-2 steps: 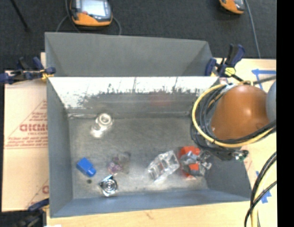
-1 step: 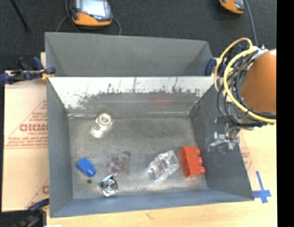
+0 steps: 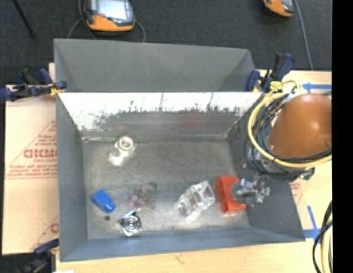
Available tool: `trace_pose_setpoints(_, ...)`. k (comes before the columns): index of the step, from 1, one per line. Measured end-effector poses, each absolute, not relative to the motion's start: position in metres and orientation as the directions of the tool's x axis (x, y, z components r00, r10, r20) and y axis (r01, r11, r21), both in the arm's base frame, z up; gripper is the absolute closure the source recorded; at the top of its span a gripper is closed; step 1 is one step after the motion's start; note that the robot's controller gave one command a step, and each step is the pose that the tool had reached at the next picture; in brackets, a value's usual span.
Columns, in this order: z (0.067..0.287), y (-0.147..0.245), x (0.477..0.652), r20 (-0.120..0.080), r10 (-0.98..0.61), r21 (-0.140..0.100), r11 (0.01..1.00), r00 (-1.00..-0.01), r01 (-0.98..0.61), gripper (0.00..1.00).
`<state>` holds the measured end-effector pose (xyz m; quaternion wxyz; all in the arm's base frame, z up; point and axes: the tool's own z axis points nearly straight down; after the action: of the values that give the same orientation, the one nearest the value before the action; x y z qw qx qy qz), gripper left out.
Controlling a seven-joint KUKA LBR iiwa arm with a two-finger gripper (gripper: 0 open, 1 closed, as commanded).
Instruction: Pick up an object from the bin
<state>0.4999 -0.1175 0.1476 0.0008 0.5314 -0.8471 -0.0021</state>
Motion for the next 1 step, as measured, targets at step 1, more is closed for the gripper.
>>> trace_pose_setpoints(1,0.1505,-0.1182,0.5014,-0.002,-0.900,-0.002,0.435,-0.435,-0.900,0.00)
